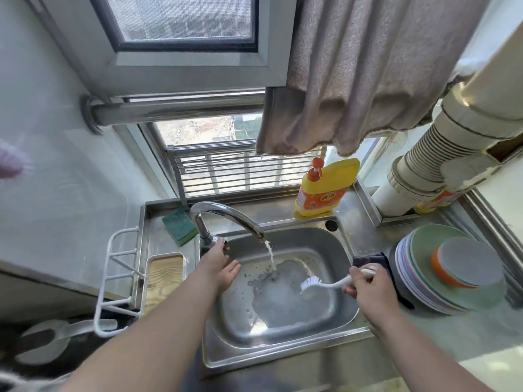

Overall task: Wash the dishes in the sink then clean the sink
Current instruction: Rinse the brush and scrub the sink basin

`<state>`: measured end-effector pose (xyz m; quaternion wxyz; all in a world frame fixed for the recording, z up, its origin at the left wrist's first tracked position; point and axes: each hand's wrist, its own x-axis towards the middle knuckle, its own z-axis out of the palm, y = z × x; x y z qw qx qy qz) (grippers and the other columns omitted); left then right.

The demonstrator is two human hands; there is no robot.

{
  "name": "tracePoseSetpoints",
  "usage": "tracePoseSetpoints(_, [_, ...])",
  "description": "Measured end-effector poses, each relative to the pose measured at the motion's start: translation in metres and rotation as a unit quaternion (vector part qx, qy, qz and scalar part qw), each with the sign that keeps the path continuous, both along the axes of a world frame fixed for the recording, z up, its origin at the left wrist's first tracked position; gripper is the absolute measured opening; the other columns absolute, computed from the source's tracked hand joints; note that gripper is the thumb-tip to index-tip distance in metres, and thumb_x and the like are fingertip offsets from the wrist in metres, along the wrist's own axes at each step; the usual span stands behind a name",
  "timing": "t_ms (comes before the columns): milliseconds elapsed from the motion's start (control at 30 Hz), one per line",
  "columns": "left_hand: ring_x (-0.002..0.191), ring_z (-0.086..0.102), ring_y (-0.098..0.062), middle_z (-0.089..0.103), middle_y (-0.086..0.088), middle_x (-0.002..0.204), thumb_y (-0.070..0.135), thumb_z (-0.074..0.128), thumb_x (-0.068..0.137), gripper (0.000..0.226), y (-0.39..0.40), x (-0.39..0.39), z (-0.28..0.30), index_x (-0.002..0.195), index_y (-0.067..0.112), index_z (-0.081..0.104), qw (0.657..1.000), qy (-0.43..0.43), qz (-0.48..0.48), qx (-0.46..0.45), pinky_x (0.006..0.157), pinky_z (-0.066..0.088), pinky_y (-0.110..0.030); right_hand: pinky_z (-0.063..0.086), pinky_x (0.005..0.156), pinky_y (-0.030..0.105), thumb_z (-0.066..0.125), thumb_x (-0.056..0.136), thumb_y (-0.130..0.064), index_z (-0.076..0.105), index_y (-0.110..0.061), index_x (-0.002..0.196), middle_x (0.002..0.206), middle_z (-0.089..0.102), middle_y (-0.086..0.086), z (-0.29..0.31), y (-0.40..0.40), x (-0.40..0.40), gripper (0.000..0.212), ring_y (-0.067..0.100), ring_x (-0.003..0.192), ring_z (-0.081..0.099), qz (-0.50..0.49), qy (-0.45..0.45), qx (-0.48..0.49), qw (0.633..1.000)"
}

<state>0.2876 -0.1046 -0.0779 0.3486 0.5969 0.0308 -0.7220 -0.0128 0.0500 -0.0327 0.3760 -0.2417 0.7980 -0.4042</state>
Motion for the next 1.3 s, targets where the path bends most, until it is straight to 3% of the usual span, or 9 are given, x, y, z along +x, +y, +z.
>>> tracePoseSetpoints(167, [0.134, 0.057, -0.026, 0.060, -0.011, 0.132, 0.039, 0.059, 0.106, 0.050, -0.022, -0.007, -0.021, 0.134, -0.001, 0.053, 0.994, 0.041, 0.094, 0.031, 0.112, 0.046, -0.037, 0.060, 0.088, 0.059, 0.068, 0.100, -0.019, 0.059, -0.016, 0.090, 0.077, 0.071, 0.008, 0.012, 0.003, 0.006, 0.014, 0.035, 0.076, 0.075, 0.022, 0.019, 0.004, 1.000])
tracePoseSetpoints(300, [0.088, 0.063, -0.016, 0.062, -0.005, 0.095, 0.048, 0.061, 0.101, 0.047, -0.032, -0.008, -0.034, 0.118, 0.004, 0.063, 0.994, 0.004, 0.103, 0.047, 0.096, 0.052, -0.030, 0.059, 0.091, 0.059, 0.065, 0.102, -0.017, 0.058, -0.011, 0.095, 0.086, 0.070, 0.016, 0.016, 0.010, 0.004, 0.011, 0.029, 0.074, 0.073, -0.017, -0.011, -0.017, 1.000])
tracePoseSetpoints(400, [0.078, 0.059, -0.011, 0.059, -0.001, 0.086, 0.045, 0.061, 0.102, 0.037, -0.033, -0.011, -0.033, 0.094, 0.008, 0.060, 0.993, 0.004, 0.108, 0.048, 0.096, 0.053, -0.027, 0.058, 0.092, 0.059, 0.064, 0.102, -0.016, 0.058, -0.011, 0.096, 0.085, 0.069, 0.012, 0.015, 0.011, 0.008, 0.010, 0.024, 0.074, 0.072, -0.028, -0.023, -0.018, 0.999])
tracePoseSetpoints(467, [0.071, 0.057, -0.008, 0.057, 0.001, 0.081, 0.044, 0.062, 0.101, 0.036, -0.034, -0.013, -0.031, 0.089, 0.011, 0.059, 0.992, -0.001, 0.117, 0.057, 0.080, 0.054, -0.024, 0.058, 0.093, 0.059, 0.065, 0.102, -0.015, 0.058, -0.010, 0.096, 0.083, 0.068, 0.009, 0.015, 0.009, 0.013, 0.011, 0.020, 0.073, 0.071, -0.021, -0.032, -0.013, 0.999])
tracePoseSetpoints(567, [0.067, 0.054, -0.006, 0.056, 0.003, 0.077, 0.044, 0.062, 0.102, 0.034, -0.036, -0.013, -0.032, 0.086, 0.015, 0.059, 0.990, 0.001, 0.131, 0.061, 0.069, 0.050, -0.020, 0.058, 0.093, 0.059, 0.065, 0.102, -0.016, 0.058, -0.011, 0.095, 0.081, 0.068, 0.006, 0.015, 0.006, 0.019, 0.011, 0.019, 0.071, 0.071, -0.009, -0.034, -0.007, 0.999])
tracePoseSetpoints(800, [0.062, 0.048, -0.004, 0.053, 0.005, 0.075, 0.045, 0.059, 0.104, 0.031, -0.036, -0.016, -0.032, 0.091, 0.018, 0.057, 0.988, 0.022, 0.141, 0.052, 0.067, 0.047, -0.019, 0.059, 0.091, 0.056, 0.064, 0.102, -0.017, 0.058, -0.011, 0.094, 0.082, 0.069, 0.008, 0.016, 0.009, 0.022, 0.012, 0.021, 0.071, 0.071, 0.017, -0.012, 0.009, 1.000])
tracePoseSetpoints(1033, [0.092, 0.062, -0.019, 0.063, -0.007, 0.103, 0.043, 0.065, 0.099, 0.045, -0.005, -0.007, -0.022, 0.114, 0.001, 0.059, 0.993, 0.038, 0.109, 0.018, 0.101, 0.052, -0.033, 0.058, 0.075, 0.036, 0.070, 0.099, -0.021, 0.064, -0.018, 0.087, 0.079, 0.072, 0.004, 0.019, 0.008, 0.020, 0.014, 0.019, 0.070, 0.074, 0.136, 0.062, 0.050, 0.988])
tracePoseSetpoints(1167, [0.070, 0.060, -0.015, 0.064, -0.006, 0.080, 0.027, 0.073, 0.098, 0.026, 0.043, -0.014, -0.018, 0.108, 0.003, 0.068, 0.996, -0.067, -0.047, 0.036, 0.066, 0.058, -0.025, 0.061, 0.082, 0.047, 0.069, 0.099, -0.018, 0.062, -0.020, 0.080, 0.075, 0.070, 0.004, 0.007, 0.010, -0.001, 0.020, 0.021, 0.072, 0.072, 0.190, 0.125, 0.085, 0.970])
tracePoseSetpoints(1300, [0.069, 0.060, -0.015, 0.065, -0.008, 0.079, 0.010, 0.066, 0.102, 0.010, 0.091, -0.039, -0.013, 0.110, 0.004, 0.067, 0.987, -0.091, -0.132, -0.024, 0.064, 0.055, -0.024, 0.063, 0.077, 0.052, 0.069, 0.097, -0.016, 0.062, -0.018, 0.081, 0.071, 0.068, 0.004, 0.002, 0.011, -0.013, 0.018, 0.024, 0.067, 0.067, 0.229, 0.130, 0.117, 0.958])
